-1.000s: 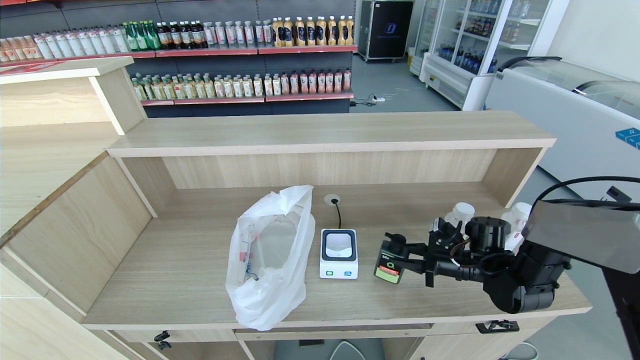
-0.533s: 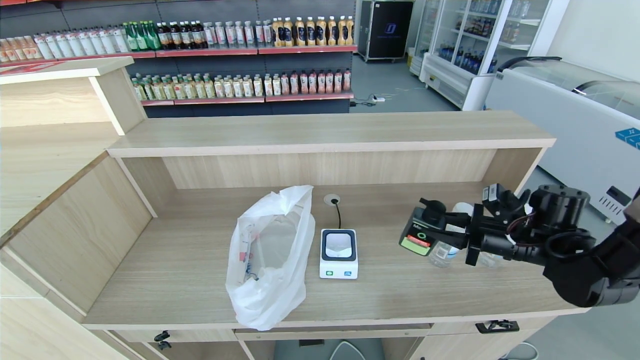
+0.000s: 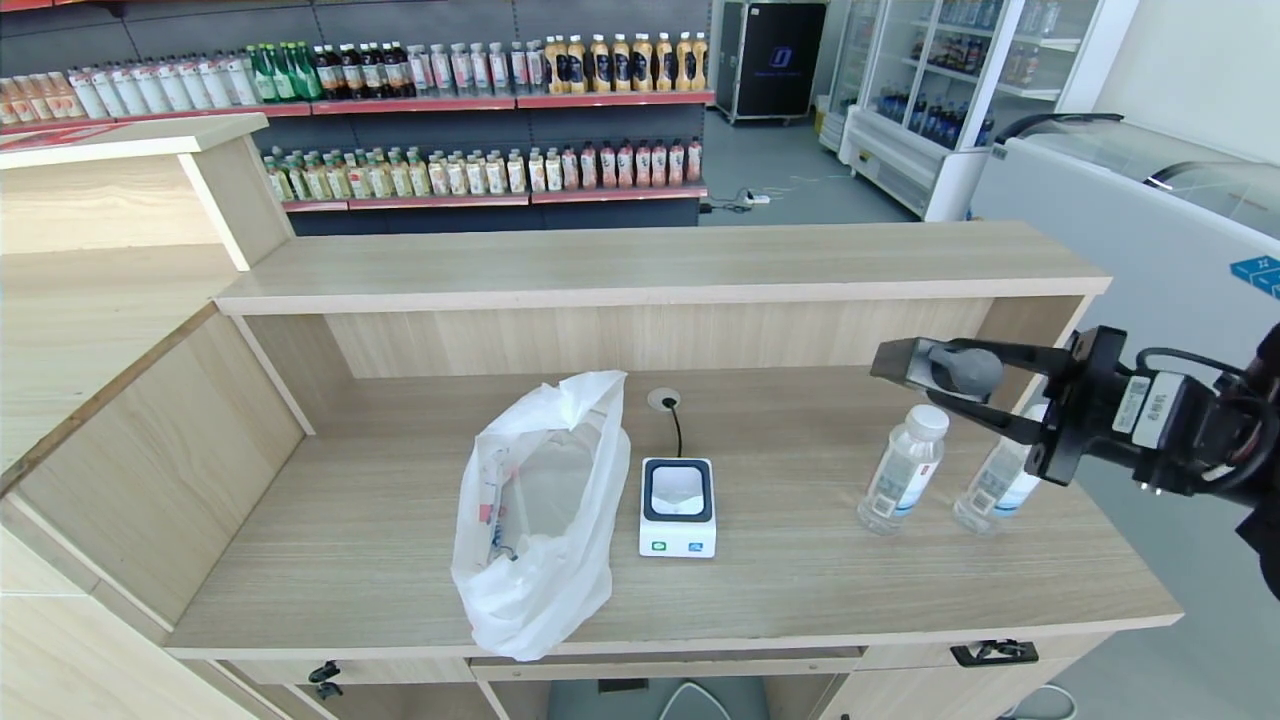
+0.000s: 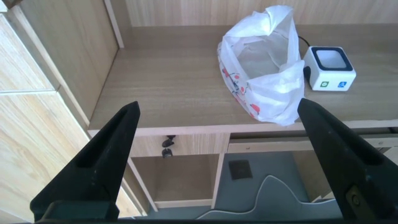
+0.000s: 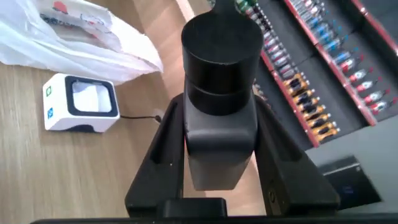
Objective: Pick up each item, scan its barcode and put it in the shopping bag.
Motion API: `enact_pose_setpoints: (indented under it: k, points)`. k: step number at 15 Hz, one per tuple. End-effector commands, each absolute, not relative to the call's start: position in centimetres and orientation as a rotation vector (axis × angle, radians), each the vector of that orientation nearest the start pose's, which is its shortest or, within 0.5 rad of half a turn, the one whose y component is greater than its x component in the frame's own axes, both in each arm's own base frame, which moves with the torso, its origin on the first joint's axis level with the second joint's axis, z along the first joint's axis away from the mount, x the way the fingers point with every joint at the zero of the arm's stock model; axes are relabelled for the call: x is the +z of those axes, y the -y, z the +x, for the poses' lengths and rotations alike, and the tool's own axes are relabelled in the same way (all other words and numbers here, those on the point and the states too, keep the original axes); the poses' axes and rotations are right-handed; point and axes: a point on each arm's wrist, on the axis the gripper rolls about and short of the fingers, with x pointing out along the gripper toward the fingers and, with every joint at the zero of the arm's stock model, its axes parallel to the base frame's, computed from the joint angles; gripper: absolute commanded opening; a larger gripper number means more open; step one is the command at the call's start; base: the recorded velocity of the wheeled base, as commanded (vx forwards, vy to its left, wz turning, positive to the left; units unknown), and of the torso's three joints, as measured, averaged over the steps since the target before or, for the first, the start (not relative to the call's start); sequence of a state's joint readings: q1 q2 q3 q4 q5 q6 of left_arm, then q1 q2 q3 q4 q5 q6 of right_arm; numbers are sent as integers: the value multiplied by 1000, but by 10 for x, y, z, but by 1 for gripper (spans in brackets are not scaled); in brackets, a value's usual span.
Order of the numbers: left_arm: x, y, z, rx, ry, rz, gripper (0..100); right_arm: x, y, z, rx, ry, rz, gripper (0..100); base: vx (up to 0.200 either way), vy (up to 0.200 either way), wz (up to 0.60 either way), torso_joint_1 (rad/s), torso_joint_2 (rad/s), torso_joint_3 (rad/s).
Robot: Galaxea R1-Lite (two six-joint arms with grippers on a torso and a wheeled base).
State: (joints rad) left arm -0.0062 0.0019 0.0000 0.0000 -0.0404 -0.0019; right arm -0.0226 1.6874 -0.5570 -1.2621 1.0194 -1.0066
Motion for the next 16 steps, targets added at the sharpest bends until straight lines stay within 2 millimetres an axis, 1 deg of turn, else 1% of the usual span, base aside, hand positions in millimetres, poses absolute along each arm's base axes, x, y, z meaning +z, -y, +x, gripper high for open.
enact_pose_setpoints:
  k: [1,2,3,4,5,6,7,8,10,11,12,13,14,16]
  points:
    - [76,1,-23,-46,-2,-3,100,213,-21,236,806,784,-1128,0,0,0,0,0,0,0]
    - [76,1,-23,-46,-2,-3,100,228,-24,226,742,893,-1241,0,0,0,0,0,0,0]
    - [76,1,-23,-46,-2,-2,100,238,-26,215,688,979,-1331,0,0,0,0,0,0,0]
    - [76,1,-23,-46,-2,-2,100,242,-29,207,654,1050,-1409,0,0,0,0,0,0,0]
    - [76,1,-23,-46,-2,-2,100,242,-29,206,649,1057,-1420,0,0,0,0,0,0,0]
    - [76,1,-23,-46,-2,-3,100,244,-38,198,598,1165,-1522,0,0,0,0,0,0,0]
    - [76,1,-23,-48,-2,-2,100,241,-44,196,582,1221,-1570,0,0,0,0,0,0,0]
    - [76,1,-23,-48,-2,-2,100,234,-59,191,573,1335,-1629,0,0,0,0,0,0,0]
    - [76,1,-23,-46,-2,-3,100,222,-79,181,562,1490,-1696,0,0,0,0,0,0,0]
    - [76,1,-23,-46,-2,-2,100,217,-85,175,540,1531,-1731,0,0,0,0,0,0,0]
    - [76,1,-23,-46,-2,-2,100,213,-88,173,532,1534,-1747,0,0,0,0,0,0,0]
    - [76,1,-23,-46,-2,-2,100,204,-95,163,521,1523,-1782,0,0,0,0,0,0,0]
    - [76,1,-23,-46,-2,-2,100,203,-98,157,498,1522,-1812,0,0,0,0,0,0,0]
    - [76,1,-23,-46,-2,-2,100,199,-110,151,492,1618,-1847,0,0,0,0,0,0,0]
